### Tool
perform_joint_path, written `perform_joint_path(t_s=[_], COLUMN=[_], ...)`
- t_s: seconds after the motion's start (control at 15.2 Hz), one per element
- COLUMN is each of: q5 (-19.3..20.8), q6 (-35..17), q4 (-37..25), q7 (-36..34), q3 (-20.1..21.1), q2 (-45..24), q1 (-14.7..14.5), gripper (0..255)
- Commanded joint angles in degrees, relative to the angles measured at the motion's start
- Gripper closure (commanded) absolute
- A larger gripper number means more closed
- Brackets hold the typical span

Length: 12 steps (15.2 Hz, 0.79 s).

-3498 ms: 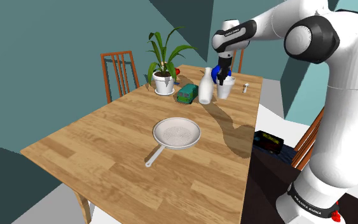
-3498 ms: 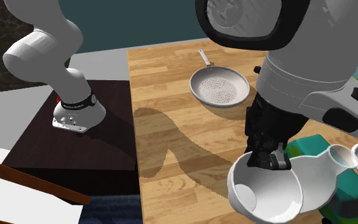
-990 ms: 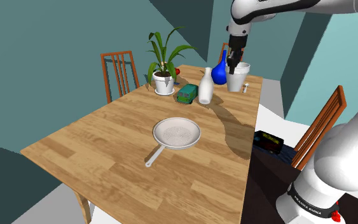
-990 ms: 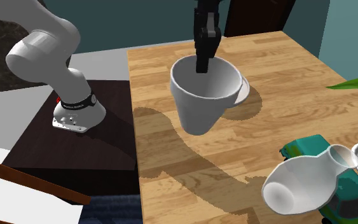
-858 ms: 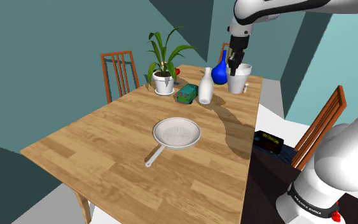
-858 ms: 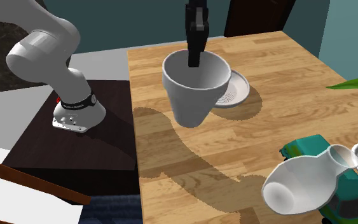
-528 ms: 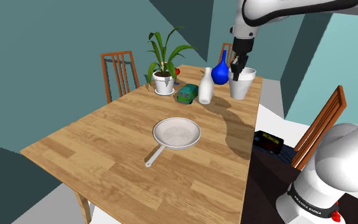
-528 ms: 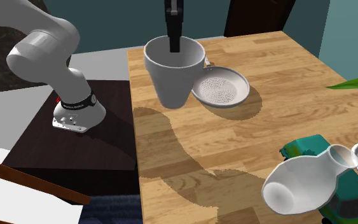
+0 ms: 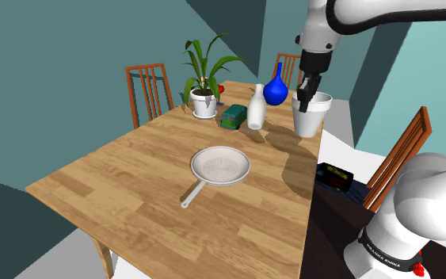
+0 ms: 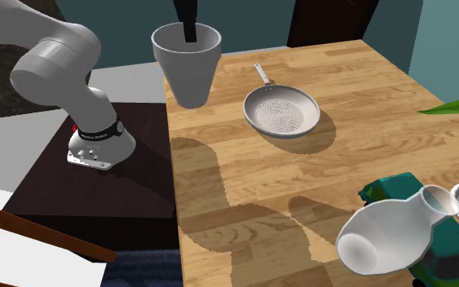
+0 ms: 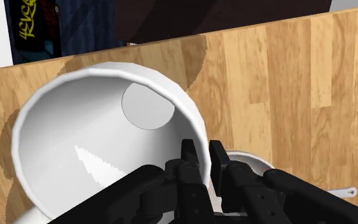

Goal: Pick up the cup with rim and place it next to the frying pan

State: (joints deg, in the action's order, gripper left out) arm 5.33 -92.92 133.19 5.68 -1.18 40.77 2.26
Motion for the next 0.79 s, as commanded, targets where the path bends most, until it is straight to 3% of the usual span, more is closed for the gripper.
perform_joint_path(t_s=[0.0,0.59,0.73], q5=[-1.13,-9.08,-9.25], q6=[1.27,8.54,7.27], q4=[2.13,7.15,8.99], q7=[-1.89,-11.67,-11.73], q3=[1.74,11.23,11.37], q2=[3.26,15.19,15.76], q1=[-0.68,-4.99,-5.12], gripper=[255,255,255])
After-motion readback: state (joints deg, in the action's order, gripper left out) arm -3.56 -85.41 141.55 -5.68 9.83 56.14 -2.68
